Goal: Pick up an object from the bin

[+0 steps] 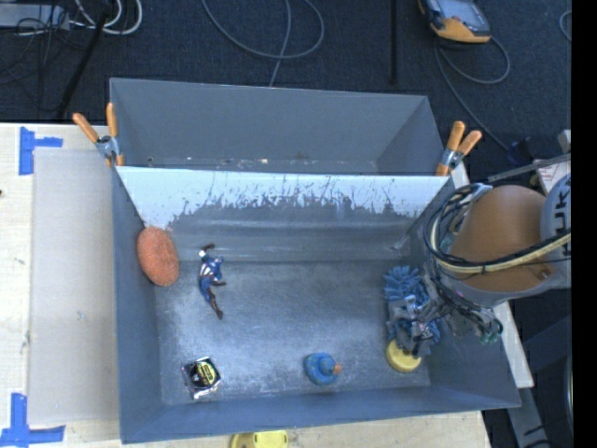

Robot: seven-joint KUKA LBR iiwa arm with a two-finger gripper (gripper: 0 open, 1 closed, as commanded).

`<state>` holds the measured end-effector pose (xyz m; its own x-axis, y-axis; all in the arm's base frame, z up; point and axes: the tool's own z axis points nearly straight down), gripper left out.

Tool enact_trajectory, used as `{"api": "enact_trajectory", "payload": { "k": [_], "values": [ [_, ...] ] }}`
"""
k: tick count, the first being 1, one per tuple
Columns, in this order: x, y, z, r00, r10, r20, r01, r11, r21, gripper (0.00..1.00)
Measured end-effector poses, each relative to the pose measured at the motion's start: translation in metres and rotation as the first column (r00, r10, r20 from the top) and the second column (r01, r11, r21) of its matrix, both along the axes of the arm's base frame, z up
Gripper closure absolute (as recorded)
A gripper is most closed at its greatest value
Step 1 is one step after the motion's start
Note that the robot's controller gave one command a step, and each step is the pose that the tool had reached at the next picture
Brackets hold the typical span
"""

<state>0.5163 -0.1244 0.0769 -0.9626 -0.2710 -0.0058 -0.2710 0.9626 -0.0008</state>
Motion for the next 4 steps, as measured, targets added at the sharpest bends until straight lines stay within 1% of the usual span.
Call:
{"api": "enact_trajectory", "payload": {
  "k": [1,2,3,4],
  "values": [
    [0.000,0.000,0.000,1.000,0.001,0.000,-0.001,1.000,0.000,0.00],
    [-0.001,0.000,-0.001,1.000,0.002,-0.004,-0.002,1.000,0.000,0.00],
    [0.008,0.005,-0.005,0.999,0.050,-0.007,-0.050,0.999,0.000,0.00],
    [0.011,0.006,-0.006,0.998,0.063,-0.005,-0.063,0.998,0.001,0.00]
  ]
}}
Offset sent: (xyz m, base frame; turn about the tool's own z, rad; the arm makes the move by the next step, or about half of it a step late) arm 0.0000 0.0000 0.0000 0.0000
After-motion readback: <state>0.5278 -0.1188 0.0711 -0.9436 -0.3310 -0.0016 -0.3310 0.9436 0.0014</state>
